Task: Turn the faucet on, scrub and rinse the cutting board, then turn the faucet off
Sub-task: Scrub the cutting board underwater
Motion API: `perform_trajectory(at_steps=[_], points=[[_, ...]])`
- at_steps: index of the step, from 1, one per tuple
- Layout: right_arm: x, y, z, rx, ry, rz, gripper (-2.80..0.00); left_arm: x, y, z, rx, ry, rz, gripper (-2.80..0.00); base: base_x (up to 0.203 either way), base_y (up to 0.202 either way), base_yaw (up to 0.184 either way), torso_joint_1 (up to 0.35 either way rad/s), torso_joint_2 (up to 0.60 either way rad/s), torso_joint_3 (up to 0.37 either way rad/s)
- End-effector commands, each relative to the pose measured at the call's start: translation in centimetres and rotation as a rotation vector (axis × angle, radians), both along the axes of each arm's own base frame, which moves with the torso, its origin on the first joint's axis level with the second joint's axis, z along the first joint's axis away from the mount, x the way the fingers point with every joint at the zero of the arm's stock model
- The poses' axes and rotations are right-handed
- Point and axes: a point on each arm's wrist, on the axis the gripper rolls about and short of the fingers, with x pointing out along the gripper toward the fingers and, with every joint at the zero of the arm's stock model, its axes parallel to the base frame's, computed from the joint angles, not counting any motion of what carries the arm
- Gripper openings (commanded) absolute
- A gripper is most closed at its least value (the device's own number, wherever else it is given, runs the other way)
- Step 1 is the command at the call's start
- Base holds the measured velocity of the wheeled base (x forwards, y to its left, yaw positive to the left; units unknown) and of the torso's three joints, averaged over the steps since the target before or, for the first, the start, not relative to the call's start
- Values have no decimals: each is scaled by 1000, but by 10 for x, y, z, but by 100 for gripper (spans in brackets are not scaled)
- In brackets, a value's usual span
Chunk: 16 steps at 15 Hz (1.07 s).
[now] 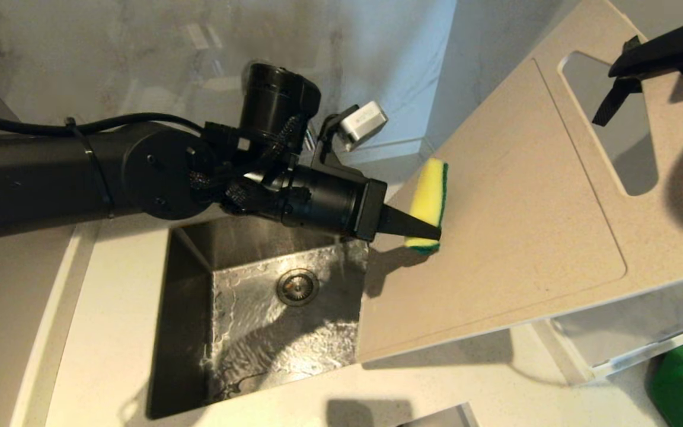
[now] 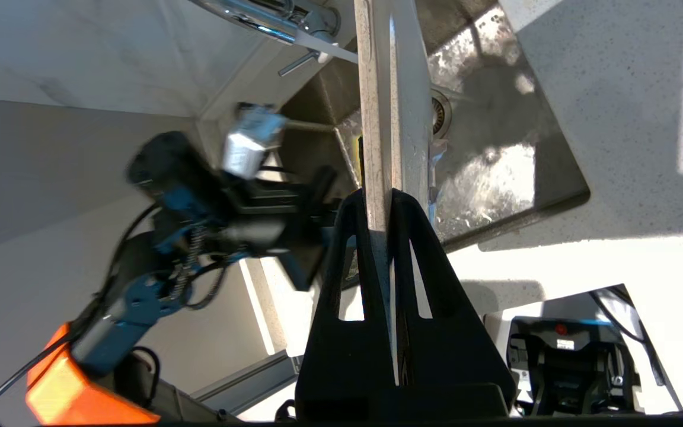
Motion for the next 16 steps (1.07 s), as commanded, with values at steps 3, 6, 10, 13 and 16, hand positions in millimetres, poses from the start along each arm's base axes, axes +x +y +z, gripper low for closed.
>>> perform_trajectory(at_steps=[3, 6, 10, 13, 16], points=[[-5, -2, 1, 9, -5, 10, -280, -1, -12, -17, 43, 47, -25, -280, 0, 0, 0, 0, 0, 0], [-7, -2, 2, 14, -10, 21, -280, 0, -15, -27, 74, 82, -37, -280, 0, 0, 0, 0, 0, 0], [-8, -2, 3, 16, -16, 21, -280, 2, -14, -42, 119, 122, -33, -280, 0, 0, 0, 0, 0, 0], [-8, -2, 3, 16, -17, 21, -280, 5, -5, -63, 175, 140, -30, -280, 0, 0, 0, 0, 0, 0], [-8, -2, 3, 16, -17, 21, -280, 4, 17, -85, 240, 159, -22, -280, 0, 0, 0, 0, 0, 0]])
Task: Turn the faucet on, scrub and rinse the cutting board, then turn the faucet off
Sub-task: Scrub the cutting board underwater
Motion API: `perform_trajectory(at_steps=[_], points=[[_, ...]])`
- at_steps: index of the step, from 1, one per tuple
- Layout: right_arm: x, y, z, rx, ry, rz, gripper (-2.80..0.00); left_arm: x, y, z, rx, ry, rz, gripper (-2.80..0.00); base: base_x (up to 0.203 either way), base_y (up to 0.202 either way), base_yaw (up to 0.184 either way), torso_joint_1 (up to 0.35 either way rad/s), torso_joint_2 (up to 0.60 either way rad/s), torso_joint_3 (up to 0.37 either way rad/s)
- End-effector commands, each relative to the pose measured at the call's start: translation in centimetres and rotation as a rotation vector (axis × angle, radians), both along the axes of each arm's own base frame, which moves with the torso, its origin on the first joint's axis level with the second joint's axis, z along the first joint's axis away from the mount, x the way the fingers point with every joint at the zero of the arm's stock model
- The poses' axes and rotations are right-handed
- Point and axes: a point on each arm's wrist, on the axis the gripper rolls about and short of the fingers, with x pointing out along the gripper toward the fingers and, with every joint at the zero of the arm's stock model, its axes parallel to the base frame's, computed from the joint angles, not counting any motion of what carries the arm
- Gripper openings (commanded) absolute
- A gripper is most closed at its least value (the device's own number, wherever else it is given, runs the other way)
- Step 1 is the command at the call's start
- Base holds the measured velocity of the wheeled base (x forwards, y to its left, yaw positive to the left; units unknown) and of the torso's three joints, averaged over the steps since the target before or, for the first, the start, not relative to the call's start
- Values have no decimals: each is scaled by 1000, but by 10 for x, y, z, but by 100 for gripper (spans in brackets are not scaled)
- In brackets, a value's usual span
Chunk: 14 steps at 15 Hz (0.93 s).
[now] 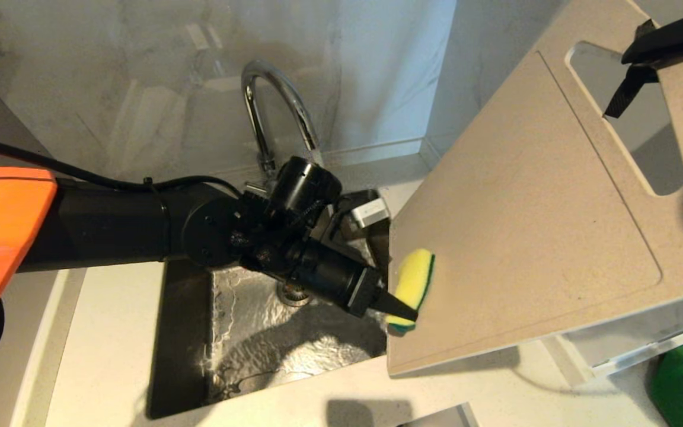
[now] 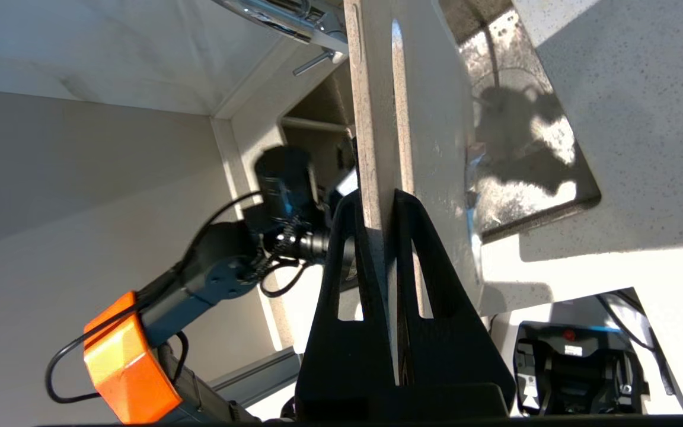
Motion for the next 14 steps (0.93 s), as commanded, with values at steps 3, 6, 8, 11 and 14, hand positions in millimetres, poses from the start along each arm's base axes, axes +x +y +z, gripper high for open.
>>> perform_trajectory(at_steps=[3, 6, 8, 11, 14], points=[[0, 0, 0, 2, 5, 1, -280, -7, 43, -26, 92, 67, 34, -280, 0, 0, 0, 0, 0, 0], [1, 0, 0, 4, -1, 1, -280, -14, 75, -48, 137, 89, 59, -280, 0, 0, 0, 0, 0, 0], [0, 0, 0, 5, 3, 0, -280, -21, 91, -47, 128, 69, 73, -280, 0, 0, 0, 0, 0, 0], [-2, -1, 9, 28, -63, 1, -280, -34, 102, 1, 44, -32, 91, -280, 0, 0, 0, 0, 0, 0], [-4, -1, 0, 5, 7, 6, -280, -43, 107, 59, -29, -102, 101, -280, 0, 0, 0, 0, 0, 0]])
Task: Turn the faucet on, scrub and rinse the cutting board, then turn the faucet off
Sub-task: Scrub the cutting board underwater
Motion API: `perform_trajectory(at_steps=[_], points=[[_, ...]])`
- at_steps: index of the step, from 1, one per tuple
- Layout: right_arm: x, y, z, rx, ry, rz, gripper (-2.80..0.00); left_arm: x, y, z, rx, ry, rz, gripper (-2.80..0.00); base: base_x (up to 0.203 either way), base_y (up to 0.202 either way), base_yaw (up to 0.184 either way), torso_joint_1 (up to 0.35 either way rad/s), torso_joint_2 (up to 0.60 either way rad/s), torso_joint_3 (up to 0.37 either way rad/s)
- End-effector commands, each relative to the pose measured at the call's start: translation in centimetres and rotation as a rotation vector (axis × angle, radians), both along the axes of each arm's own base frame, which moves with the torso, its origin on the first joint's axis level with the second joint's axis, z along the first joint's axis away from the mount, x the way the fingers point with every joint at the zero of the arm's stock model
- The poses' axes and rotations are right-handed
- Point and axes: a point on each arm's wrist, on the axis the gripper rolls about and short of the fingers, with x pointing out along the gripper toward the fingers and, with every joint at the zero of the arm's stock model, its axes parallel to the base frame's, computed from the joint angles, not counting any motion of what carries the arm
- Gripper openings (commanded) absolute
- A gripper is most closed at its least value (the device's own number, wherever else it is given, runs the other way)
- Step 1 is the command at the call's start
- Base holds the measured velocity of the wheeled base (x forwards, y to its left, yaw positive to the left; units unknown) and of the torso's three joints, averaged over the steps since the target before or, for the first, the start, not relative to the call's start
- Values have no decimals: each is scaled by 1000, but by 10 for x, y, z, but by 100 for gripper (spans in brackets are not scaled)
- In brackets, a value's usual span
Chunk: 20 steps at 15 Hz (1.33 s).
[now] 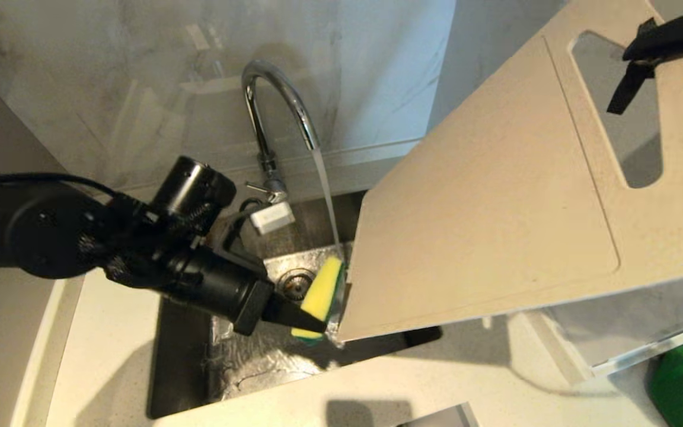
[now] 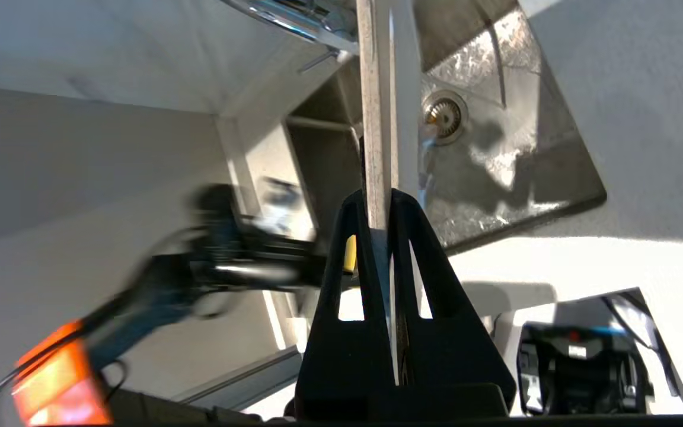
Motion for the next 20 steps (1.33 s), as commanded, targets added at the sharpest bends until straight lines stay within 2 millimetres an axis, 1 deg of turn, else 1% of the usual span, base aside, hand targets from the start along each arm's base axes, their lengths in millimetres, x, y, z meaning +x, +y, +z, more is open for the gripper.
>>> perform_trajectory(at_steps=[1, 2, 3, 5, 7, 8, 10, 12, 16, 18, 20], points=[[-5, -1, -1, 7, 10, 24, -280, -9, 6, 53, -78, -98, -3, -280, 0, 0, 0, 0, 0, 0], [-7, -2, -1, 8, 13, 32, -280, -4, 2, 60, -91, -117, -2, -280, 0, 0, 0, 0, 0, 0], [-8, -2, -1, 7, 14, 32, -280, 4, -3, 63, -100, -129, -2, -280, 0, 0, 0, 0, 0, 0], [-14, -4, -1, 7, 17, 33, -280, 28, -22, 62, -115, -147, -1, -280, 0, 0, 0, 0, 0, 0], [-17, -5, -1, 7, 16, 33, -280, 46, -42, 57, -131, -153, -7, -280, 0, 0, 0, 0, 0, 0], [-17, -5, -2, 6, 20, 33, -280, 53, -54, 51, -135, -148, -11, -280, 0, 0, 0, 0, 0, 0], [-17, -5, -2, 11, 25, 33, -280, 59, -75, 36, -136, -153, -23, -280, 0, 0, 0, 0, 0, 0], [-16, -4, -2, 32, 36, 48, -280, 64, -87, 23, -143, -162, -32, -280, 0, 0, 0, 0, 0, 0], [-15, -4, -2, 40, 40, 60, -280, 73, -96, 4, -130, -144, -35, -280, 0, 0, 0, 0, 0, 0], [-14, -3, -2, 40, 40, 60, -280, 73, -96, -1, -112, -122, -34, -280, 0, 0, 0, 0, 0, 0], [-11, -2, -2, 39, 43, 60, -280, 70, -91, -3, -84, -90, -31, -280, 0, 0, 0, 0, 0, 0]])
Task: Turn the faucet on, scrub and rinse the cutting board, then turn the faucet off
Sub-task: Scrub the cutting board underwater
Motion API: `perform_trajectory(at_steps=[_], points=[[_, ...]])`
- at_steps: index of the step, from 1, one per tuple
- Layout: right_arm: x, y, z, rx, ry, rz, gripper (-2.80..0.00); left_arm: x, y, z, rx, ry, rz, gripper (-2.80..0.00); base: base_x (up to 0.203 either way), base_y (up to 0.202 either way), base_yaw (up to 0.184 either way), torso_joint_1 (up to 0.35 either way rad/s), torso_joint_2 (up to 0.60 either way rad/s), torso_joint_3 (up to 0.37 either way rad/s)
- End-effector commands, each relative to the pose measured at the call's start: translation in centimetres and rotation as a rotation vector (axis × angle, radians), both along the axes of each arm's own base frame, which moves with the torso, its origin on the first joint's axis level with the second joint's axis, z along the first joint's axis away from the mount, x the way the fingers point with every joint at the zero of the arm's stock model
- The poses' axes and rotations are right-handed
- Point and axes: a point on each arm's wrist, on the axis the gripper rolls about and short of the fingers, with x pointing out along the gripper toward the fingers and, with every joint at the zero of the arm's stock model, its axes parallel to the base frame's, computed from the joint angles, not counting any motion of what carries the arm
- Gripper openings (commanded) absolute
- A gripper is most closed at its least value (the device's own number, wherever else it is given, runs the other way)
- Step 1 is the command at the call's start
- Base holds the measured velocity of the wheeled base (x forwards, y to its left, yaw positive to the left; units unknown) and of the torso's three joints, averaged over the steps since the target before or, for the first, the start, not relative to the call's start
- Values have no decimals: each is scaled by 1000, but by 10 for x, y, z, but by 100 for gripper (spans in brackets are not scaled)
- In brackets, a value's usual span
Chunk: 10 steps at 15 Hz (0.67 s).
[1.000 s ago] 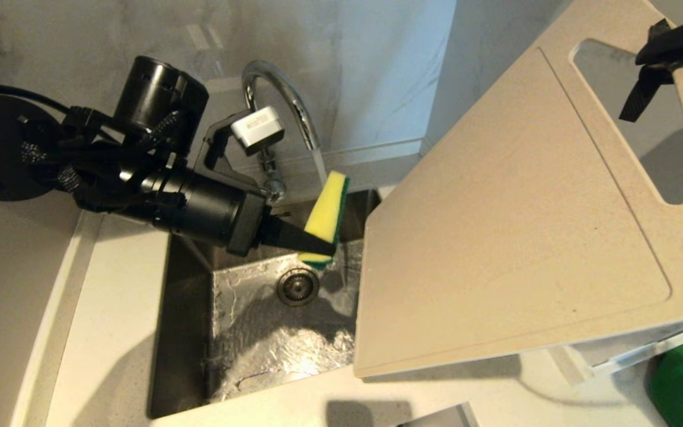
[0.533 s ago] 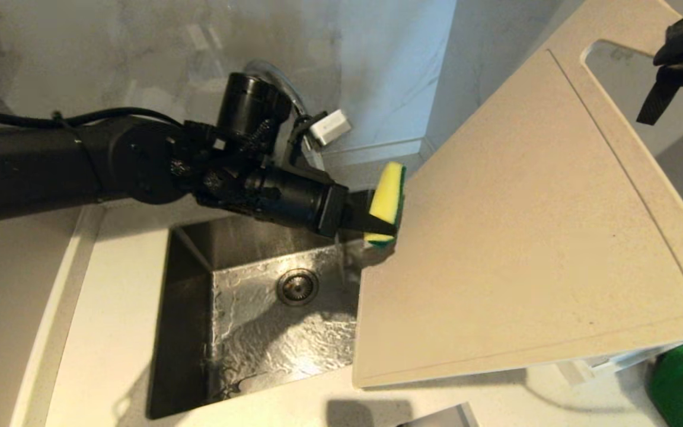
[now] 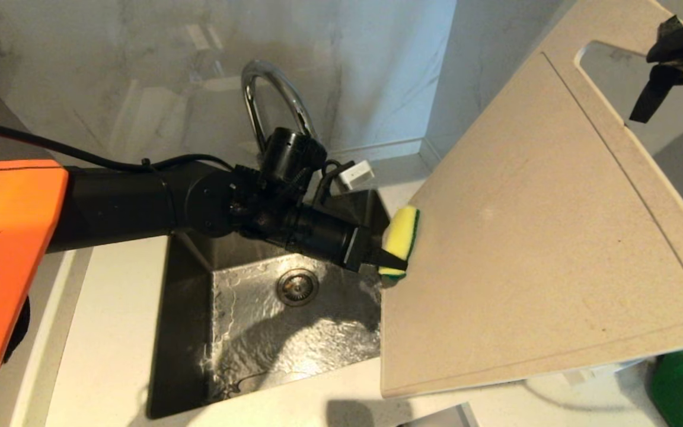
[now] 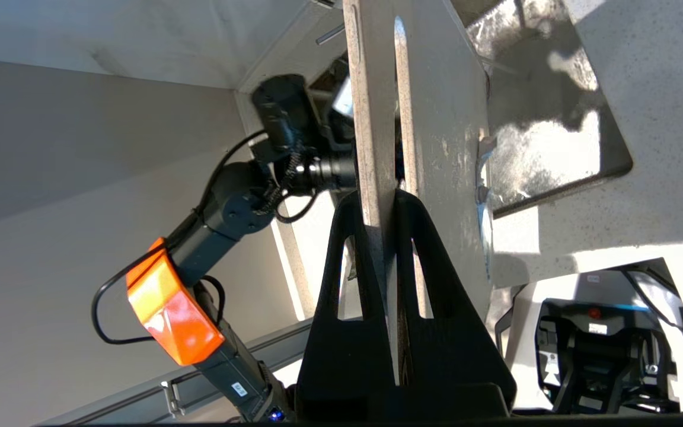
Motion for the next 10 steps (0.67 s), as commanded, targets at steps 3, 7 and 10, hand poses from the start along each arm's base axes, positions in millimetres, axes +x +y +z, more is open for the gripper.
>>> perform_trajectory(at_steps=[3, 7, 10], points=[[7, 3, -2, -3, 24, 1, -280, -1, 24, -11, 56, 61, 29, -280, 0, 0, 0, 0, 0, 0], [15, 5, -3, -3, 26, 1, -280, -17, 58, -23, 120, 100, 44, -280, 0, 0, 0, 0, 0, 0], [18, 6, -4, -5, 32, 2, -280, -34, 84, -20, 137, 113, 64, -280, 0, 0, 0, 0, 0, 0]])
